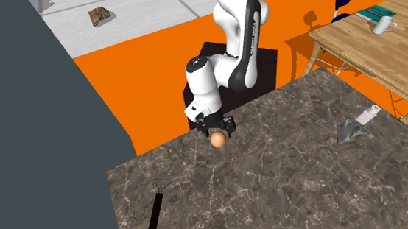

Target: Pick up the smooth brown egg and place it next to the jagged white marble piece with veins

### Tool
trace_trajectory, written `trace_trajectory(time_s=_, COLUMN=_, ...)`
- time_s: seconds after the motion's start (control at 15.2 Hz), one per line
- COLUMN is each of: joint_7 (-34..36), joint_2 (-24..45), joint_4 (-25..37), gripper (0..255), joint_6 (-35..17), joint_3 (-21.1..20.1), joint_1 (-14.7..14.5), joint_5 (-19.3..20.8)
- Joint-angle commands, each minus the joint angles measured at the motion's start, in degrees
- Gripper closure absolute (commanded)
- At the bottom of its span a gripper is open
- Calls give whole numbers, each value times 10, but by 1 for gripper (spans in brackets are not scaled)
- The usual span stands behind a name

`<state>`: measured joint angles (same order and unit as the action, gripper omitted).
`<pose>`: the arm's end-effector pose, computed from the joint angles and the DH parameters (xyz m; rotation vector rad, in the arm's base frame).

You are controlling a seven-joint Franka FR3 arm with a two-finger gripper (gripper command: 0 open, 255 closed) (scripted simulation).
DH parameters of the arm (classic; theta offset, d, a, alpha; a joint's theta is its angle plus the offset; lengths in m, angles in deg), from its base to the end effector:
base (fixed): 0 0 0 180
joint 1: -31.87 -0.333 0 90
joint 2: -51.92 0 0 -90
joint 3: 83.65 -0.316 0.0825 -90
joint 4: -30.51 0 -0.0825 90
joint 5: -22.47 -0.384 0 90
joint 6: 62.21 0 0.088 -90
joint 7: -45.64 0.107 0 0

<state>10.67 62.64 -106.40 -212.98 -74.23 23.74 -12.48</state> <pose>0.5049 -0.0267 0.2453 -2.8856 -0.0933 -0.2127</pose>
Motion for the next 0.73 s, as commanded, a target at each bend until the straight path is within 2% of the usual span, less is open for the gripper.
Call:
trace_trajectory(time_s=0.0, joint_7=0, joint_2=0, joint_4=0, gripper=0, joint_6=0, joint_3=0, joint_1=0, joint_5=0)
trace_trajectory(time_s=0.13, joint_7=0, joint_2=0, joint_4=0, gripper=0, joint_6=0, joint_3=0, joint_1=0, joint_5=0)
trace_trajectory(time_s=0.2, joint_7=0, joint_2=0, joint_4=0, gripper=255, joint_6=0, joint_3=0, joint_1=0, joint_5=0)
trace_trajectory(time_s=0.66, joint_7=0, joint_2=-1, joint_4=-1, gripper=255, joint_6=0, joint_3=0, joint_1=0, joint_5=0)
